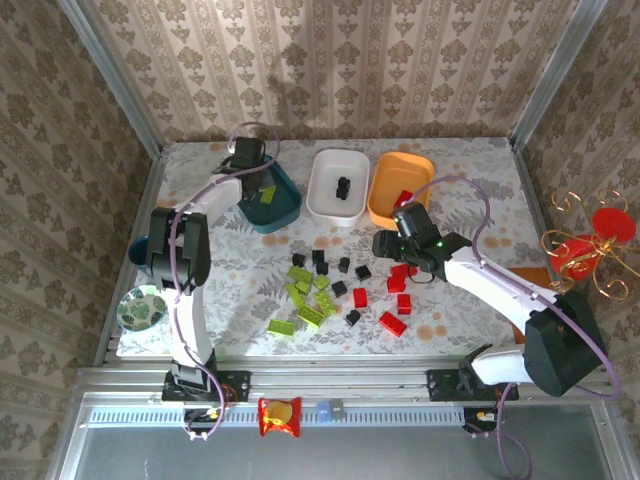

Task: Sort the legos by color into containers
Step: Place the lego in the container.

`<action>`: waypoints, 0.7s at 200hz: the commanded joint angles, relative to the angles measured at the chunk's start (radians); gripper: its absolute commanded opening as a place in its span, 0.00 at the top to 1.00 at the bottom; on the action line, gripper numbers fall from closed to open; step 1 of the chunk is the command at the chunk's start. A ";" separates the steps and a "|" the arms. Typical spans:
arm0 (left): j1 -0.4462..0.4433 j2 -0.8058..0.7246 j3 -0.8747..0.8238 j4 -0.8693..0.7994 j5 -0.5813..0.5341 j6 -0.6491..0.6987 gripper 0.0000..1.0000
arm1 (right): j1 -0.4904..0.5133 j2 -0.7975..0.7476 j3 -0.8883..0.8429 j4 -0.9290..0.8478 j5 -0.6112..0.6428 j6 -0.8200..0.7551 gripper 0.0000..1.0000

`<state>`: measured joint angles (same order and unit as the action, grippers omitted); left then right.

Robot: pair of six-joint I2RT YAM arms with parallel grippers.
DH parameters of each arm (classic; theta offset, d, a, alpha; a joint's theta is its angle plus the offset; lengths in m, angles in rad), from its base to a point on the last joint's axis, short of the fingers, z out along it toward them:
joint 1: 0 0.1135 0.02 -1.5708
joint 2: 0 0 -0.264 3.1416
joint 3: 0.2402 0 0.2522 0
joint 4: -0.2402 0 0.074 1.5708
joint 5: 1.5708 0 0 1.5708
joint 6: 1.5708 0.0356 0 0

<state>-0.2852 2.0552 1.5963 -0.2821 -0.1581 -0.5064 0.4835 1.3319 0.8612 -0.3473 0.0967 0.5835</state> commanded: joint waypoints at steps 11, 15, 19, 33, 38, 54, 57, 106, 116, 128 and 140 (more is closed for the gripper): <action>0.014 -0.008 0.062 -0.074 0.012 0.010 0.43 | 0.009 -0.026 -0.025 -0.035 0.008 0.015 0.33; 0.014 -0.022 0.051 -0.063 0.017 0.007 0.40 | 0.009 -0.028 -0.026 -0.035 0.009 0.015 0.33; 0.012 -0.038 0.039 -0.052 0.022 0.005 0.37 | 0.009 -0.029 -0.027 -0.035 0.009 0.014 0.33; 0.006 -0.099 -0.004 -0.018 0.041 -0.009 0.32 | 0.009 -0.036 -0.025 -0.036 0.009 0.013 0.33; 0.005 -0.125 -0.022 -0.006 0.052 -0.017 0.31 | 0.009 -0.037 -0.025 -0.036 0.009 0.013 0.33; -0.010 -0.222 -0.105 0.044 0.084 -0.043 0.28 | 0.009 -0.042 -0.027 -0.032 0.002 0.013 0.33; -0.015 -0.243 -0.123 0.055 0.090 -0.049 0.28 | 0.009 -0.041 -0.027 -0.032 0.000 0.013 0.33; -0.164 -0.588 -0.517 0.227 0.121 -0.085 0.17 | 0.059 0.033 0.002 -0.011 -0.060 -0.036 0.34; -0.216 -0.642 -0.578 0.231 0.117 -0.080 0.13 | 0.080 0.082 0.028 -0.022 -0.062 -0.049 0.33; -0.249 -0.699 -0.644 0.232 0.121 -0.079 0.10 | 0.107 0.140 0.060 -0.043 -0.051 -0.067 0.31; -0.265 -0.757 -0.715 0.223 0.126 -0.089 0.01 | 0.132 0.196 0.091 -0.064 -0.032 -0.084 0.30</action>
<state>-0.5270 1.3766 0.9962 -0.0704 -0.0483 -0.5766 0.5713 1.4303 0.8860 -0.3607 0.0620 0.5510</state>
